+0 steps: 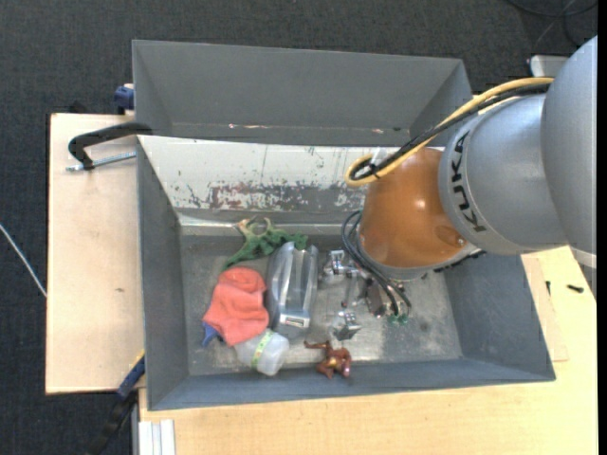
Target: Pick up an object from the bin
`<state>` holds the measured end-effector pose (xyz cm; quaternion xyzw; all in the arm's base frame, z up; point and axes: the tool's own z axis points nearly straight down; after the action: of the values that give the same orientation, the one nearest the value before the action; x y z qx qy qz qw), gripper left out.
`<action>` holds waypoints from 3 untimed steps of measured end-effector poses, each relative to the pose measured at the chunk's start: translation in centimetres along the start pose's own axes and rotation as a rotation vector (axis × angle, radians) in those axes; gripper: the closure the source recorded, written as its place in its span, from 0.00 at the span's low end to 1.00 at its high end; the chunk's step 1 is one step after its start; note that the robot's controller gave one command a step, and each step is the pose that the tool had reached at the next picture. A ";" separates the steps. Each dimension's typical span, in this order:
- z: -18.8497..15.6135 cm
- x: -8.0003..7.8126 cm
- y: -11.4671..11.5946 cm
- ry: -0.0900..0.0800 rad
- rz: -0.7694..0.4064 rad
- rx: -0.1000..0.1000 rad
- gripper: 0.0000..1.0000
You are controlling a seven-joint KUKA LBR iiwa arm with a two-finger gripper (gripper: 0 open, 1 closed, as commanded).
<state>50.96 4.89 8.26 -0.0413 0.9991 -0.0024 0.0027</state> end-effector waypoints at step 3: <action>-5.4 -0.1 5.2 0.002 -0.367 -0.006 0.00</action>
Offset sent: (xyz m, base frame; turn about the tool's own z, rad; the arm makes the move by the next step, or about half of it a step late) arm -0.0028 0.0766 0.0700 0.0438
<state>50.61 10.15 13.67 -0.2229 0.9748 0.0002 0.0008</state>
